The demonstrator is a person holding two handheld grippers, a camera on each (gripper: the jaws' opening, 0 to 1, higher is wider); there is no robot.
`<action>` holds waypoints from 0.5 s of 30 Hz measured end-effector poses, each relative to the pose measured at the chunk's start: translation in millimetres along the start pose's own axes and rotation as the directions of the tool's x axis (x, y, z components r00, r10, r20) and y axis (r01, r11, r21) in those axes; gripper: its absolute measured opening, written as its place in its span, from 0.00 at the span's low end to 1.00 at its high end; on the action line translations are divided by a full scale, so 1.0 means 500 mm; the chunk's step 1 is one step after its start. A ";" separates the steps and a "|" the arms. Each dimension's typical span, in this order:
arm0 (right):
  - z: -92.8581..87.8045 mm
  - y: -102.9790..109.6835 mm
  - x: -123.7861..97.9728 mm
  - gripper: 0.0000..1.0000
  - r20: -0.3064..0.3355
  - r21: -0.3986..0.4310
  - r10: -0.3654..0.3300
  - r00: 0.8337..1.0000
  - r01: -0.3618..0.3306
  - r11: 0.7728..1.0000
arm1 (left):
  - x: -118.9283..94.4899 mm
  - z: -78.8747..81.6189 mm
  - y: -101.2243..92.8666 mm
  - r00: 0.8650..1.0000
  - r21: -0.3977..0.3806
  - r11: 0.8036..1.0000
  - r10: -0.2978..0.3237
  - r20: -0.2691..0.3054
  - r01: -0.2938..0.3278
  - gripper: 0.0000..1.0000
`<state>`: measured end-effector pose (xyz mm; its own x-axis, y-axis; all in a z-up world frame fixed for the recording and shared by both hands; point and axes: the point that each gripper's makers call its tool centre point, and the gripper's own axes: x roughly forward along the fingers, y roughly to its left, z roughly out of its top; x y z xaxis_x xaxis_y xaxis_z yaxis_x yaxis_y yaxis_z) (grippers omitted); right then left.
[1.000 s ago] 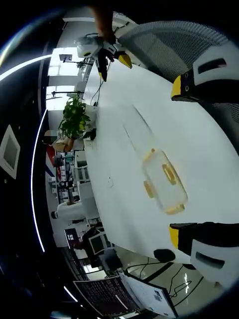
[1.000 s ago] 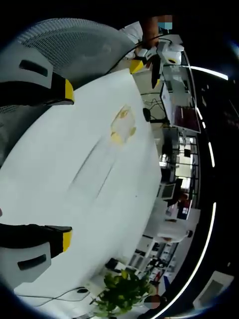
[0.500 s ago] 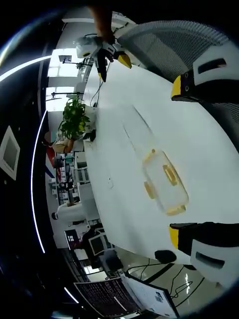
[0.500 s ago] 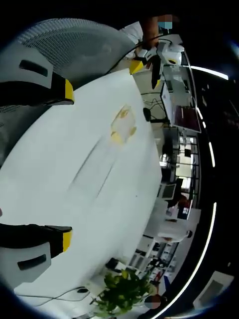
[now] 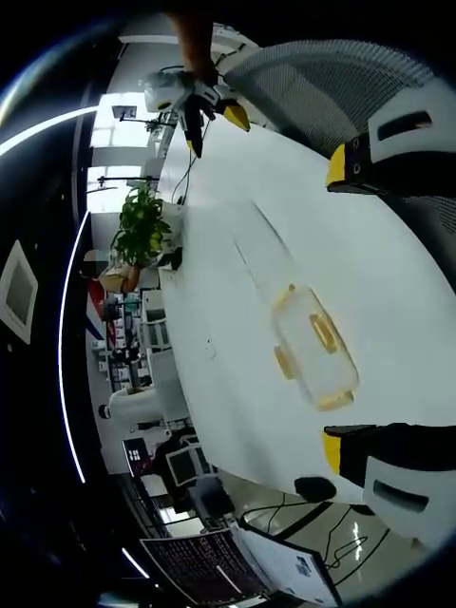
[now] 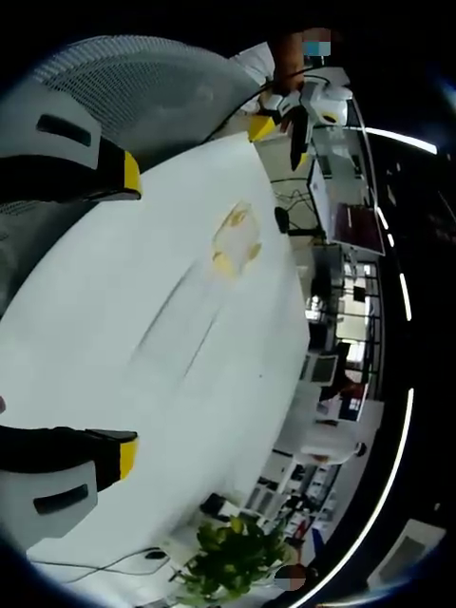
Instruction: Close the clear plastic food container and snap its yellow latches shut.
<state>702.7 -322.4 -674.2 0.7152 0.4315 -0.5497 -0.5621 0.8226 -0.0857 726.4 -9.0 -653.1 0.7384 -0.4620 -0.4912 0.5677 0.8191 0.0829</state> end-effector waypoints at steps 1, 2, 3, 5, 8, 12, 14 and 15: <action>0.000 0.000 0.000 0.98 -0.001 0.000 0.001 1.000 -0.001 1.000 | -0.001 -0.001 0.002 1.000 -0.003 1.000 0.000 -0.001 0.000 0.99; 0.000 0.001 0.001 0.98 -0.001 -0.001 0.003 1.000 -0.003 1.000 | -0.001 0.000 0.003 1.000 -0.008 1.000 0.000 0.001 0.000 0.99; 0.000 0.001 0.001 0.98 -0.001 -0.002 0.004 1.000 -0.004 1.000 | -0.001 0.001 0.003 1.000 -0.012 1.000 -0.001 0.003 0.001 0.99; 0.000 0.003 0.003 0.98 -0.005 -0.003 0.008 1.000 -0.008 1.000 | -0.002 0.005 0.004 1.000 -0.015 1.000 -0.001 0.007 0.001 0.99; 0.002 0.005 0.005 0.97 -0.005 -0.006 0.013 1.000 -0.013 1.000 | -0.002 0.009 0.007 1.000 -0.014 1.000 -0.002 0.010 0.003 0.99; 0.008 0.007 0.007 0.97 -0.004 -0.006 0.016 1.000 -0.016 1.000 | 0.000 0.010 0.010 1.000 -0.009 1.000 -0.003 0.008 0.003 0.99; 0.008 0.010 0.007 0.97 -0.008 -0.010 0.023 1.000 -0.023 1.000 | 0.000 0.010 0.012 1.000 -0.008 1.000 -0.004 0.007 0.004 0.99; 0.008 0.010 0.008 0.97 -0.011 -0.015 0.024 1.000 -0.025 1.000 | 0.001 0.010 0.013 1.000 -0.008 1.000 -0.005 0.006 0.005 0.99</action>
<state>704.4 -315.2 -673.2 0.6969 0.4475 -0.5605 -0.5859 0.8059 -0.0850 732.1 -5.6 -648.4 0.7378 -0.4679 -0.4866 0.5684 0.8194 0.0739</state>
